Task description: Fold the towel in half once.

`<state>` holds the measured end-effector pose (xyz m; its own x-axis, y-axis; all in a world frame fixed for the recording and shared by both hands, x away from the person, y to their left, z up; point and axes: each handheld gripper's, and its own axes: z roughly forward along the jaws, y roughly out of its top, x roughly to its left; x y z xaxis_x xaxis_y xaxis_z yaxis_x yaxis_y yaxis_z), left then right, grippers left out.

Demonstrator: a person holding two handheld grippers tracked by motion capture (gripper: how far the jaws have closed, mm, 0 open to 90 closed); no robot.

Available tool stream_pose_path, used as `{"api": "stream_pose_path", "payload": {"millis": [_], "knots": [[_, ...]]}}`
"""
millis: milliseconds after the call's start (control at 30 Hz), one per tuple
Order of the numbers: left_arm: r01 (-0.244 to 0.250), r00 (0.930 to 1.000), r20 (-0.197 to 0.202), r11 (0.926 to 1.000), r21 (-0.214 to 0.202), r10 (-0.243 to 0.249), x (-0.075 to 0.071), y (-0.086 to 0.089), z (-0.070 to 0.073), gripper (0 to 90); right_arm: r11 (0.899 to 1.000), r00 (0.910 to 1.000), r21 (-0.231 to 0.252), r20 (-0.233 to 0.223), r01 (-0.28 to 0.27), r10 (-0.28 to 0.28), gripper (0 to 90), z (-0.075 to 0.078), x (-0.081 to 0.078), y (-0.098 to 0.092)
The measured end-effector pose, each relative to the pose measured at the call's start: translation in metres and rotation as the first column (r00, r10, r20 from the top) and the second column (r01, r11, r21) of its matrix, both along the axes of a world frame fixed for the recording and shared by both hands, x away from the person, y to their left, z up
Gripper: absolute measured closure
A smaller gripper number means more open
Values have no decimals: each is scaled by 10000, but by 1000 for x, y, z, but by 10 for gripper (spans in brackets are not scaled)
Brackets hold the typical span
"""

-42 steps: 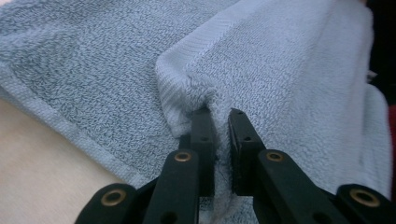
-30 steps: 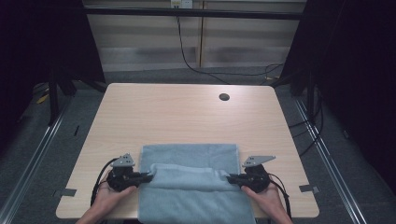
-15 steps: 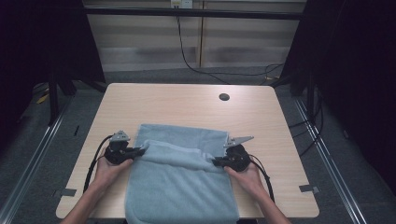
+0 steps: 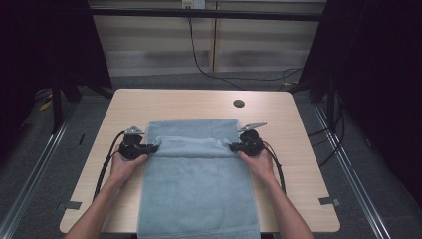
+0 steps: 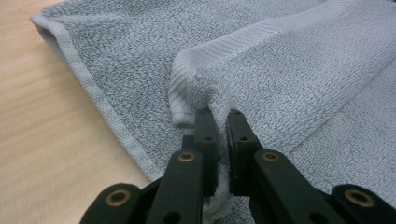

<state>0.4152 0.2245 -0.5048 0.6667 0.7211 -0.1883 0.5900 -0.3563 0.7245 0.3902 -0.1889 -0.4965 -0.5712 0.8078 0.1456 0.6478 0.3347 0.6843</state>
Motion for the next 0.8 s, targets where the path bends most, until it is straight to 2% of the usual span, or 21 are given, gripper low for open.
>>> {"api": "stream_pose_path", "payload": {"millis": [33,67,133,167,300,433,500,567,600,633,667,700,733,767,800], "knots": [[29,10000,-3,10000,66,-29,4,-1,0,849,9999,10000,-48,0,89,-89,868,0,4,-1],[-96,9999,-56,9999,-36,95,7,-3,0,849,9998,9999,-124,9,136,-136,867,1,7,-2],[-78,9998,158,9996,276,74,12,-8,0,849,9984,9997,-523,64,234,-231,867,3,11,0],[-158,9997,212,9994,320,151,14,-9,1,849,9980,9996,-564,64,294,-291,867,3,12,1],[-274,9996,77,9993,239,272,25,-13,0,849,9978,9980,-212,-11,629,-629,867,1,16,-5],[-705,9974,155,9970,334,700,37,-22,0,849,9955,9967,-514,192,800,-791,866,2,22,-4],[-589,9982,138,9971,488,583,42,-24,1,849,9925,9943,-601,129,1062,-1056,867,2,26,-4],[-686,9976,-99,9975,192,688,47,-22,0,849,9916,9935,-658,281,1117,-1101,867,2,30,-4],[-717,9973,-146,9974,49,717,48,-20,-1,849,9911,9923,-516,265,1224,-1211,866,1,32,-6],[-911,9954,-322,9951,-395,899,47,-19,-2,849,9908,9912,-328,184,1316,-1310,866,0,34,-7],[-985,9947,-362,9937,-544,966,47,-17,-3,849,9916,9916,-171,210,1283,-1279,866,-1,35,-8],[-881,9948,-591,9920,-903,830,47,-13,-2,850,9926,9925,-77,176,1209,-1207,866,0,35,-9],[-855,9946,-678,9908,-1053,786,46,-12,-1,850,9942,9952,509,207,945,-957,866,2,34,-13],[-835,9953,-572,9921,-934,784,44,-12,2,850,9940,9954,652,309,882,-903,866,4,33,-15],[-703,9968,-451,9918,-1072,657,42,-10,7,850,9938,9958,749,336,823,-850,866,7,32,-17]]}}
